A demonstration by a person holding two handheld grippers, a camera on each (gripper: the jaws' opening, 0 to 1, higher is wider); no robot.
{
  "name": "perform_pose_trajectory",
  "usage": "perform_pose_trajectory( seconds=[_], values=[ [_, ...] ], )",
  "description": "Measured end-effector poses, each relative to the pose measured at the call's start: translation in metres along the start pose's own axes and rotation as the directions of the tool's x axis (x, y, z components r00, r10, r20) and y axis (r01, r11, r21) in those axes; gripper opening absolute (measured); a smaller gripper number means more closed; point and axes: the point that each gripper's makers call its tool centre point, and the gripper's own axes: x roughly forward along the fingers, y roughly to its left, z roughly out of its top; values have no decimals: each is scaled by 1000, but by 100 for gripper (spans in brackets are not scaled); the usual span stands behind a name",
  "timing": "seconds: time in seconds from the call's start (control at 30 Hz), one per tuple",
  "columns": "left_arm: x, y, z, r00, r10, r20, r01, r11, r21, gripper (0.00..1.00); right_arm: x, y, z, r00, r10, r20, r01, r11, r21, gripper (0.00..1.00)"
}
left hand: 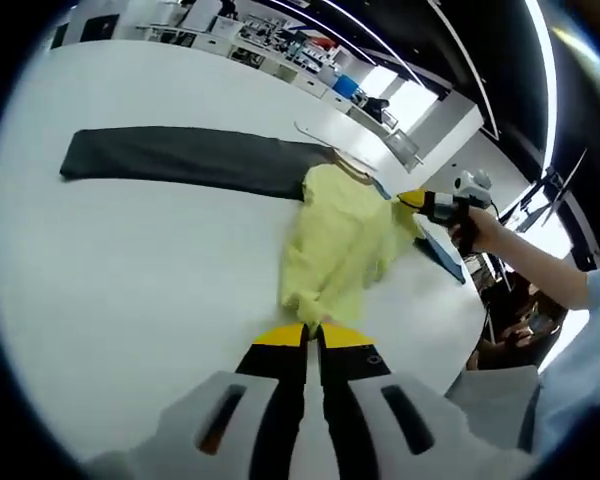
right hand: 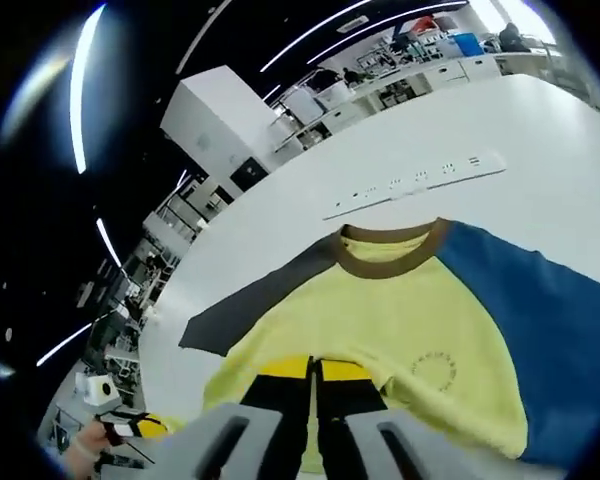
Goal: Fold the garment on the visible template until the final outline fits inside the template.
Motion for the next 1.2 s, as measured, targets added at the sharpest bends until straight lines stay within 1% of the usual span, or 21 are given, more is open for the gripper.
perform_pose_trajectory(
  seconds=[0.13, 0.3, 0.33, 0.43, 0.5, 0.53, 0.63, 0.73, 0.77, 0.8, 0.83, 0.9, 0.97, 1.03, 1.1, 1.13, 1.2],
  values=[
    [1, 1, -1, 1000, 2, -5, -2, 1000, -6, 1, 9, -10, -6, 999, -30, -23, 30, 1000, -3, 0],
    [1, 0, -4, 1000, -1, -9, 1, 1000, -9, 1, 11, -12, -8, 999, -36, -36, 36, 999, -14, 0],
    [1, 0, -4, 1000, -2, -11, 2, 1000, -9, 1, 11, -13, -8, 999, -38, -37, 37, 999, -25, 0],
    [2, 0, -5, 1000, -2, -15, 2, 1000, -11, 1, 10, -12, -7, 998, -37, -41, 33, 995, -92, 0],
    [2, -1, -4, 1000, -4, -12, 4, 1000, -9, 1, 8, -10, -10, 997, -37, -63, 26, 988, -155, 2],
    [2, -2, -4, 1000, -5, -13, 5, 1000, -9, 1, 7, -5, -9, 998, -23, -59, 10, 978, -210, 5],
    [2, -3, -5, 1000, -7, -14, 7, 1000, -7, 1, 2, 3, -12, 997, -14, -74, -5, 966, -259, 15],
    [3, -4, -6, 1000, -8, -17, 8, 1000, -6, 1, -4, 10, -13, 997, 6, -81, -31, 952, -305, 22],
    [4, -5, -6, 1000, -9, -16, 9, 1000, -6, 1, -6, 14, -15, 996, 23, -91, -53, 937, -345, 25],
    [4, -6, -6, 1000, -10, -16, 10, 1000, -5, 1, -8, 15, -16, 995, 25, -95, -58, 927, -370, 30],
    [4, -6, -6, 1000, -11, -17, 10, 1000, -4, 1, -11, 16, -18, 995, 20, -101, -61, 908, -414, 33],
    [3, -7, -6, 1000, -12, -18, 12, 1000, -3, 1, -17, 17, -19, 994, 14, -105, -62, 880, -470, 40],
    [3, -6, -7, 1000, -12, -20, 12, 1000, -2, 1, -21, 19, -20, 995, 18, -101, -64, 882, -468, 44],
    [3, -6, -7, 1000, -12, -19, 12, 1000, -3, 1, -27, 19, -20, 995, 26, -98, -70, 877, -475, 48],
    [3, -7, -6, 1000, -14, -17, 14, 1000, -3, 1, -31, 19, -21, 994, 23, -108, -75, 857, -509, 53],
    [3, -7, -6, 1000, -14, -15, 14, 1000, -2, 1, -34, 17, -22, 994, 17, -106, -70, 852, -518, 56],
    [2, -7, -6, 1000, -16, -15, 16, 1000, -2, 1, -39, 15, -22, 995, 16, -102, -67, 850, -523, 62]
  ],
)
